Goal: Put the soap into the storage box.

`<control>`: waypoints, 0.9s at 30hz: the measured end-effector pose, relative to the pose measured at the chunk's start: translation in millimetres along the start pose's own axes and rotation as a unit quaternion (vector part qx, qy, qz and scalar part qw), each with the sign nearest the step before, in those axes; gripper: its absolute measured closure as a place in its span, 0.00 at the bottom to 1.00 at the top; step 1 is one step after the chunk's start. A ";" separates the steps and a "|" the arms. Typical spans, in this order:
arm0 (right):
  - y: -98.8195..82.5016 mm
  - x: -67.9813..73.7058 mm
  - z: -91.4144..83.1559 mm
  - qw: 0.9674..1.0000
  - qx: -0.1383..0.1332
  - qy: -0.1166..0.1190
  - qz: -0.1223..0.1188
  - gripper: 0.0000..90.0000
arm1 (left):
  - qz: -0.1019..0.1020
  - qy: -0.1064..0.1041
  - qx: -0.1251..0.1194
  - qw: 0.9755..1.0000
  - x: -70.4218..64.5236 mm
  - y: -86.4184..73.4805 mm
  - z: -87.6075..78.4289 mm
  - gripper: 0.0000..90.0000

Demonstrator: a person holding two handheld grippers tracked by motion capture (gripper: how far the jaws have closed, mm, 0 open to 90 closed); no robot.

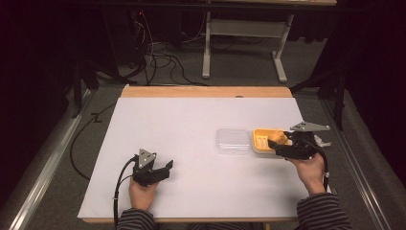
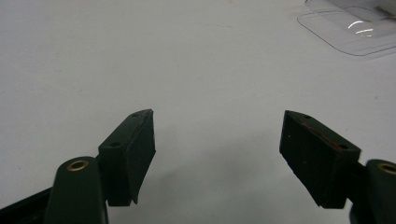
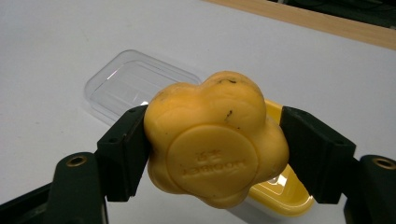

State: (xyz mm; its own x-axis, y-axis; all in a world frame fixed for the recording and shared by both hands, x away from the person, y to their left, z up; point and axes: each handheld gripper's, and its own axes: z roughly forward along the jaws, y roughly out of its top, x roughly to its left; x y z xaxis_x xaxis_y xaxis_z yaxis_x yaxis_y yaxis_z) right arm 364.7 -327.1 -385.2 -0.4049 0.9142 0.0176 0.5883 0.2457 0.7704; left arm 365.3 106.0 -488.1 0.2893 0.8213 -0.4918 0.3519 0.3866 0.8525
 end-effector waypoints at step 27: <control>-0.1 -25.3 28.9 0.998 0.038 -0.019 0.041 0.31 | 0.001 0.006 0.002 1.000 0.4 -0.1 1.2 0.32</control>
State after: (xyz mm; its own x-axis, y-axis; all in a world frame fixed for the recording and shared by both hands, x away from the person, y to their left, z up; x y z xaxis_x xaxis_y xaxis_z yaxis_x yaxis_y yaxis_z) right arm 395.1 -340.9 -404.2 -0.3264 0.9437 0.0529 0.6708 0.1918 0.7164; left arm 366.4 105.8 -488.6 0.2795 0.8271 -0.4876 0.3544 0.3831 0.8530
